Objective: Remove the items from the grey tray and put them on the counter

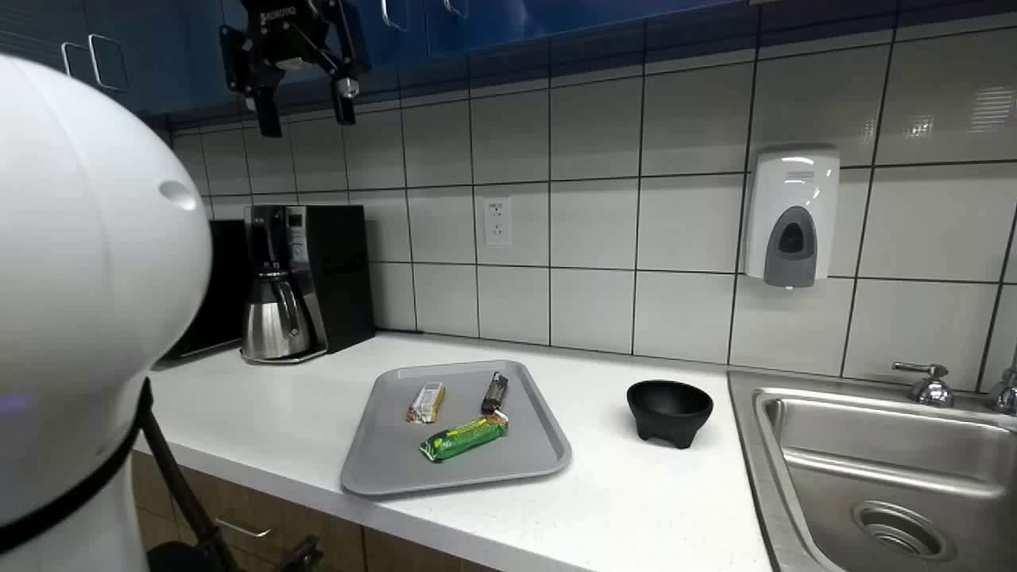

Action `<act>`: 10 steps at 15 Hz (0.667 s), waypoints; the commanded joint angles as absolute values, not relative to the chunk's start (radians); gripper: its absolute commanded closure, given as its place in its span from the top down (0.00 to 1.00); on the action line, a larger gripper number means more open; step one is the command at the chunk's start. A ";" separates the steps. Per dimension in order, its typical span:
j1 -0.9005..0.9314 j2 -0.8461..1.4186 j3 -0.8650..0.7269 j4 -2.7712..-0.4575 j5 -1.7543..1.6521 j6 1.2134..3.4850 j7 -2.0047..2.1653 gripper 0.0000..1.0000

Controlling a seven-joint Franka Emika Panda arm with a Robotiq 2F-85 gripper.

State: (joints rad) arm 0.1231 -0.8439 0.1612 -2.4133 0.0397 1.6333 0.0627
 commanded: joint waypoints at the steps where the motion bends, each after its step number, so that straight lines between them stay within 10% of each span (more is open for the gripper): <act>1: 0.125 -0.841 0.160 -2.410 0.039 1.631 0.064 1.00; 10: 0.122 -0.842 0.163 -2.414 0.030 1.639 0.064 1.00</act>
State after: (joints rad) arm 0.1231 -0.8432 0.1612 -2.4134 0.0397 1.6337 0.0627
